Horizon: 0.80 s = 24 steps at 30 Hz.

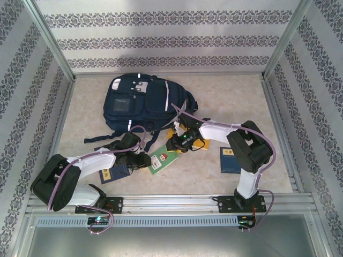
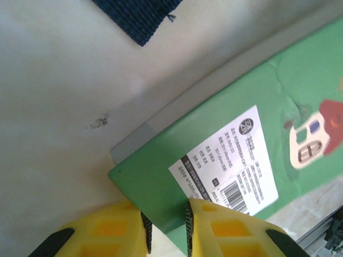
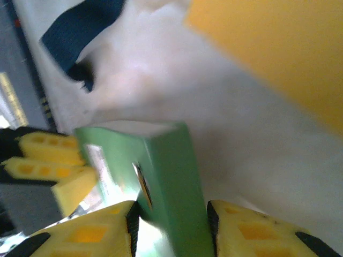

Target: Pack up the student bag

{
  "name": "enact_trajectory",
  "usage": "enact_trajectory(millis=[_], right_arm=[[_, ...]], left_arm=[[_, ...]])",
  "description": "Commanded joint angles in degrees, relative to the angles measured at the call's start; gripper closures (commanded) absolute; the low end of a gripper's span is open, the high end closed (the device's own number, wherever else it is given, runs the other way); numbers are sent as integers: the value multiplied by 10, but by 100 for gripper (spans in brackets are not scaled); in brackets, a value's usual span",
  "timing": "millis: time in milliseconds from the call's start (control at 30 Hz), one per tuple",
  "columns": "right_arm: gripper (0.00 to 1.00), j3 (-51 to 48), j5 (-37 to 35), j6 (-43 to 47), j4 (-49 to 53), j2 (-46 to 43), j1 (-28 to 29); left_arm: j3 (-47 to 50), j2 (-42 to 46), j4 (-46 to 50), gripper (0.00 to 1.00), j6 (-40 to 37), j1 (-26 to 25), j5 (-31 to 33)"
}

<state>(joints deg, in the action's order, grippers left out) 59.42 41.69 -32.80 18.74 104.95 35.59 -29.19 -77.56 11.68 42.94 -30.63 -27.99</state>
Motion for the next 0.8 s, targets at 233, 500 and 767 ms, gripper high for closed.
enact_trajectory(millis=[233, 500, 767], right_arm=[[62, -32, 181, -64, -119, -36, 66], [57, -30, 95, -47, -66, -2, 63], [37, -76, 74, -89, -119, -9, 35]], left_arm=[[19, -3, -18, 76, -44, -11, 24], [16, 18, -1, 75, -42, -12, 34], [6, 9, 3, 75, -40, -12, 35]])
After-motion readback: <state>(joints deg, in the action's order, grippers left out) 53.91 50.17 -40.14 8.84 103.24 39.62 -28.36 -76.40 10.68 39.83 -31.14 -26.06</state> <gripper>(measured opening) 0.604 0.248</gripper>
